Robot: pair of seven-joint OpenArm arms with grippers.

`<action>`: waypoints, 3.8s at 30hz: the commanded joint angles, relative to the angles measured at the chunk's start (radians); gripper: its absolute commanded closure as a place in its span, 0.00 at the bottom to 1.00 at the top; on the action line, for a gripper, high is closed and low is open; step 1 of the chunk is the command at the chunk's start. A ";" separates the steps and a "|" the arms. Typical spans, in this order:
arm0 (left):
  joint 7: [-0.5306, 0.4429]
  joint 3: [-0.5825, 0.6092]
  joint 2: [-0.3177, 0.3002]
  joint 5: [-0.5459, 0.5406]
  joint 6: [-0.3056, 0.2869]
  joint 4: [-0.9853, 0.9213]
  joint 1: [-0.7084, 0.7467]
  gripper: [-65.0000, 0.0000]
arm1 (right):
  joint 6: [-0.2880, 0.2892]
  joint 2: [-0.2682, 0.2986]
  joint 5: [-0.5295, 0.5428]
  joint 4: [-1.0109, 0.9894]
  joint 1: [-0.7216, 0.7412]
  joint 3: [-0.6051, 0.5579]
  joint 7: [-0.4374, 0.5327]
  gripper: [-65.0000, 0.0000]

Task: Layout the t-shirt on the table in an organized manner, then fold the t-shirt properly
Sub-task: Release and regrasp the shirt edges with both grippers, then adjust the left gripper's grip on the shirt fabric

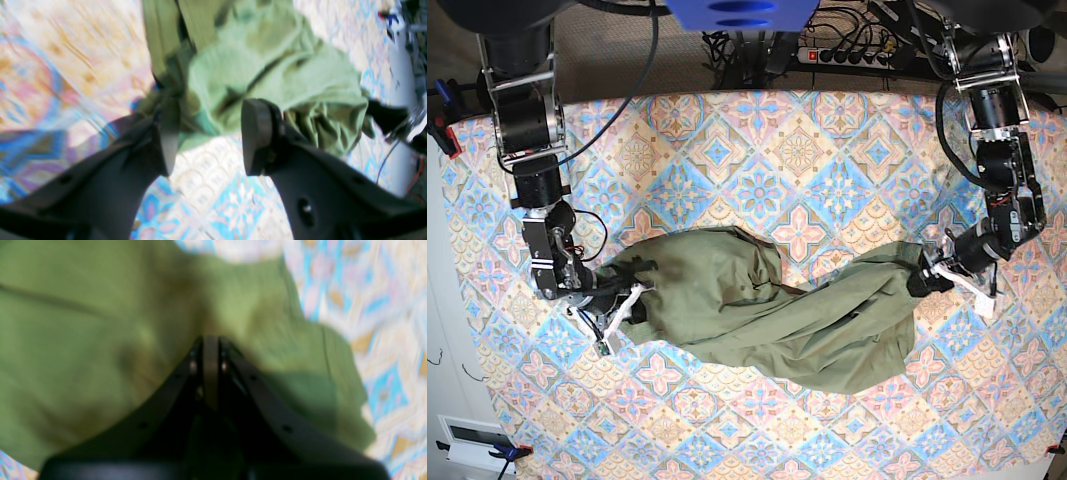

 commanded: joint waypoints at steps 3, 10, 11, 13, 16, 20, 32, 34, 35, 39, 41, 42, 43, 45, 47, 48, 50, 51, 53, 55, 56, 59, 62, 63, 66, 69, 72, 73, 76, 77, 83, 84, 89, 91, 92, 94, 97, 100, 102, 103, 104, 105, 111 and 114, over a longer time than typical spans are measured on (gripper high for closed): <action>-0.015 0.010 0.005 -0.018 -0.008 0.020 -0.026 0.54 | 0.006 0.007 0.010 0.035 -0.020 0.005 0.008 1.00; -0.018 0.030 0.034 -0.011 -0.007 0.006 -0.059 0.54 | 0.006 0.007 0.010 0.040 -0.021 0.005 0.010 1.00; -0.018 0.039 0.040 -0.003 -0.007 -0.014 -0.069 0.54 | 0.006 0.007 0.010 0.040 -0.021 0.005 0.010 1.00; -0.022 0.054 0.045 0.020 -0.007 -0.043 -0.087 0.55 | 0.006 0.007 0.010 0.040 -0.021 0.005 0.010 1.00; -0.024 0.090 0.051 0.031 -0.011 -0.054 -0.105 0.60 | 0.006 0.007 0.010 0.040 -0.021 0.005 0.010 1.00; -0.039 0.093 0.063 0.037 -0.014 -0.049 -0.128 0.99 | 0.006 0.009 0.010 0.040 -0.021 0.005 0.010 1.00; 0.031 0.041 0.061 -0.009 -0.010 -0.049 -0.135 1.00 | 0.006 0.013 0.010 0.040 -0.077 0.120 0.004 1.00; 0.056 -0.019 0.061 -0.048 -0.008 -0.049 -0.107 0.98 | 0.006 0.012 0.010 0.040 -0.077 0.120 0.004 1.00; 0.059 -0.041 0.061 -0.065 -0.008 -0.049 -0.090 0.96 | 0.006 0.012 0.010 0.040 -0.077 0.120 0.004 1.00; 0.068 -0.160 0.061 -0.147 -0.007 -0.048 -0.006 0.75 | 0.006 0.012 0.008 0.040 -0.078 0.118 0.004 1.00; 0.068 -0.191 0.061 -0.190 -0.007 -0.048 0.033 0.62 | 0.006 0.012 0.008 0.040 -0.078 0.118 0.004 1.00; 0.068 -0.202 0.061 -0.209 -0.007 -0.048 0.051 0.56 | 0.006 0.010 0.008 0.040 -0.078 0.118 0.004 1.00; 0.068 -0.214 0.063 -0.226 -0.007 -0.048 0.063 0.49 | 0.006 0.010 0.008 0.040 -0.078 0.118 0.004 1.00; 0.064 -0.220 0.072 -0.241 -0.007 -0.049 0.071 0.37 | 0.006 0.010 0.008 0.040 -0.078 0.118 0.004 1.00; 0.065 -0.223 0.100 -0.246 -0.007 -0.049 0.071 0.30 | 0.006 0.009 0.008 0.040 -0.078 0.118 0.004 1.00; 0.067 -0.223 0.109 -0.246 -0.007 -0.049 0.068 0.30 | 0.006 0.009 0.008 0.040 -0.078 0.118 0.004 1.00; 0.060 -0.220 0.118 -0.241 -0.007 -0.049 0.062 0.31 | 0.006 0.007 0.008 0.040 -0.078 0.118 0.004 1.00; 0.060 -0.217 0.134 -0.239 -0.007 -0.049 0.043 0.32 | 0.006 0.007 0.008 0.040 -0.078 0.118 0.002 1.00; 0.067 -0.217 0.163 -0.236 -0.007 -0.054 0.016 0.33 | 0.006 0.007 0.008 0.040 -0.078 0.118 0.002 1.00; 0.060 -0.217 0.172 -0.236 -0.007 -0.055 0.010 0.35 | 0.006 0.007 0.008 0.040 -0.078 0.118 0.002 1.00; 0.059 -0.217 0.173 -0.229 -0.007 -0.055 0.005 0.35 | 0.006 0.007 0.008 0.040 -0.078 0.118 0.002 1.00; 0.059 -0.220 0.201 -0.178 -0.007 -0.069 -0.036 0.35 | 0.006 0.007 0.008 0.040 -0.080 0.118 0.002 1.00; 0.059 -0.220 0.207 -0.149 -0.007 -0.123 -0.067 0.35 | 0.006 0.007 0.008 0.040 -0.080 0.118 0.002 1.00; 0.059 -0.219 0.207 -0.144 -0.007 -0.147 -0.075 0.35 | 0.006 0.007 0.008 0.040 -0.080 0.118 0.002 1.00; 0.059 -0.220 0.209 -0.143 -0.007 -0.240 -0.101 0.35 | 0.006 0.007 0.008 0.040 -0.080 0.118 0.002 1.00; 0.057 -0.219 0.209 -0.143 -0.007 -0.258 -0.104 0.41 | 0.006 0.007 0.008 0.040 -0.080 0.118 0.002 1.00; 0.057 -0.217 0.209 -0.141 -0.007 -0.263 -0.118 0.68 | 0.006 0.007 0.008 0.040 -0.080 0.118 0.002 1.00; 0.056 -0.217 0.209 -0.141 -0.007 -0.264 -0.127 0.80 | 0.006 0.007 0.008 0.040 -0.080 0.118 0.002 1.00; 0.042 -0.216 0.209 -0.140 -0.007 -0.264 -0.131 1.00 | 0.006 0.007 0.008 0.040 -0.080 0.118 0.002 1.00; 0.044 -0.216 0.207 -0.140 -0.007 -0.264 -0.131 1.00 | 0.006 0.007 0.008 0.040 -0.080 0.118 0.002 1.00; 0.057 -0.222 0.181 -0.146 -0.007 -0.263 -0.128 1.00 | 0.006 0.007 0.008 0.040 -0.080 0.118 0.002 1.00; 0.068 -0.223 0.175 -0.147 -0.007 -0.263 -0.127 1.00 | 0.006 0.007 0.008 0.040 -0.080 0.118 0.002 1.00; 0.067 -0.225 0.170 -0.149 -0.007 -0.261 -0.110 1.00 | 0.006 0.009 0.008 0.040 -0.080 0.118 0.002 1.00; 0.068 -0.225 0.170 -0.149 -0.007 -0.261 -0.110 1.00 | 0.006 0.010 0.008 0.042 -0.080 0.118 0.002 1.00; 0.068 -0.225 0.172 -0.149 -0.007 -0.261 -0.110 1.00 | 0.006 0.010 0.008 0.042 -0.080 0.118 0.002 1.00; 0.073 -0.225 0.176 -0.150 -0.007 -0.259 -0.110 0.92 | 0.006 0.010 0.008 0.042 -0.080 0.118 0.002 1.00; 0.074 -0.225 0.178 -0.192 -0.007 -0.259 -0.102 0.72 | 0.006 0.010 0.008 0.042 -0.080 0.118 0.002 1.00; 0.074 -0.225 0.178 -0.229 -0.007 -0.259 -0.093 0.55 | 0.006 0.010 0.008 0.042 -0.080 0.118 0.002 1.00; 0.068 -0.225 0.178 -0.226 -0.007 -0.259 -0.093 0.46 | 0.006 0.010 0.008 0.042 -0.080 0.118 0.002 1.00; 0.067 -0.225 0.178 -0.226 -0.007 -0.259 -0.093 0.43 | 0.006 0.010 0.008 0.042 -0.080 0.118 0.002 1.00; 0.065 -0.225 0.178 -0.226 -0.007 -0.259 -0.095 0.41 | 0.006 0.010 0.008 0.042 -0.080 0.118 0.002 1.00; 0.064 -0.225 0.180 -0.226 -0.007 -0.261 -0.096 0.40 | 0.006 0.010 0.008 0.042 -0.080 0.118 0.002 1.00; 0.018 -0.223 0.215 -0.147 -0.005 -0.264 -0.119 0.40 | 0.006 0.010 0.008 0.042 -0.080 0.118 0.002 1.00; 0.013 -0.223 0.247 -0.100 -0.005 -0.273 -0.133 0.40 | 0.006 0.010 0.008 0.042 -0.080 0.118 0.002 1.00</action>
